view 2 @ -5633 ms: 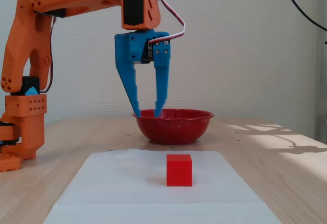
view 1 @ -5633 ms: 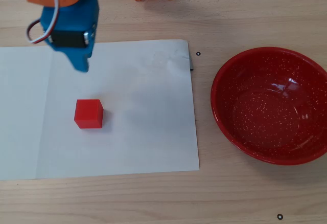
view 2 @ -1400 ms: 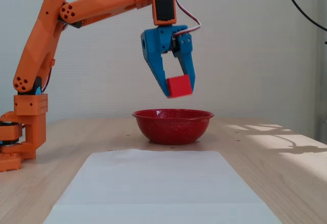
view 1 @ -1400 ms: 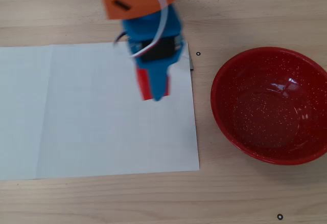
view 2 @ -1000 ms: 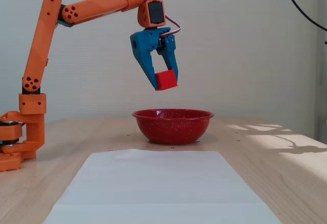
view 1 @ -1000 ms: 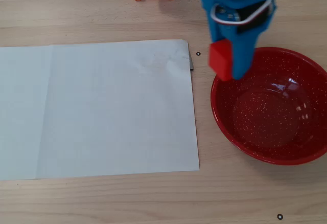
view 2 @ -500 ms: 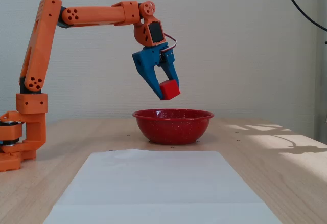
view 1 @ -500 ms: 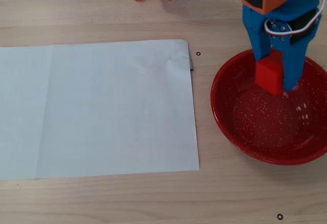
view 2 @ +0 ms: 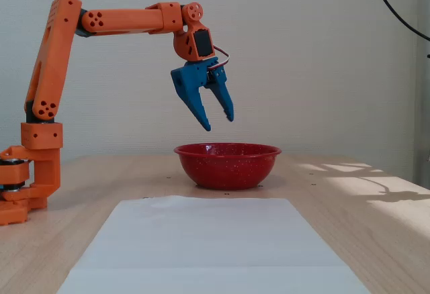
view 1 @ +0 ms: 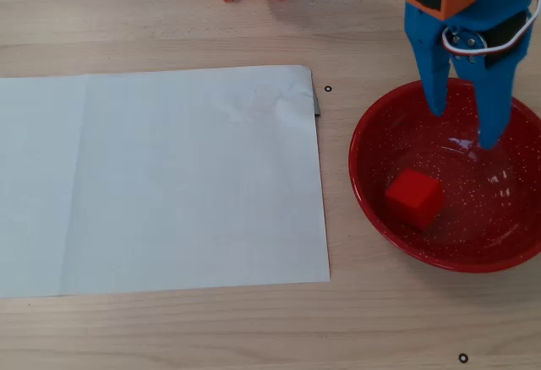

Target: Grasp the red cube and put it in the red bowl

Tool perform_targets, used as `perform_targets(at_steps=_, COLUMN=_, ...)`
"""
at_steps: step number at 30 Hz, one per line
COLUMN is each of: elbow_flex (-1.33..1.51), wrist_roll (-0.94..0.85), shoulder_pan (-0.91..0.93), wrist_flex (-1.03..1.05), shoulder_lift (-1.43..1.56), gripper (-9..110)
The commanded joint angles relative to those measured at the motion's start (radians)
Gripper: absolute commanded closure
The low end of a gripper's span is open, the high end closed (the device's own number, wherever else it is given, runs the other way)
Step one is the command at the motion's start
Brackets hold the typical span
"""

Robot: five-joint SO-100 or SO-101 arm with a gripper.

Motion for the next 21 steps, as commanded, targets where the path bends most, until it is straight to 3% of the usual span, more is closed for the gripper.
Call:
perform_targets(at_steps=1, elbow_flex=-0.127, wrist_roll=-0.02, shoulder_pan=0.006, wrist_flex=0.037, shoulder_lift=0.094, gripper=89)
perform_targets(at_steps=5, elbow_flex=-0.169, wrist_roll=-0.021, shoulder_pan=-0.02, wrist_flex=0.103, shoulder_lift=0.117, gripper=101)
perform_targets(at_steps=21, elbow_flex=-0.337, wrist_roll=-0.049, shoulder_pan=-0.195, wrist_flex=0.301, shoulder_lift=0.273, gripper=101)
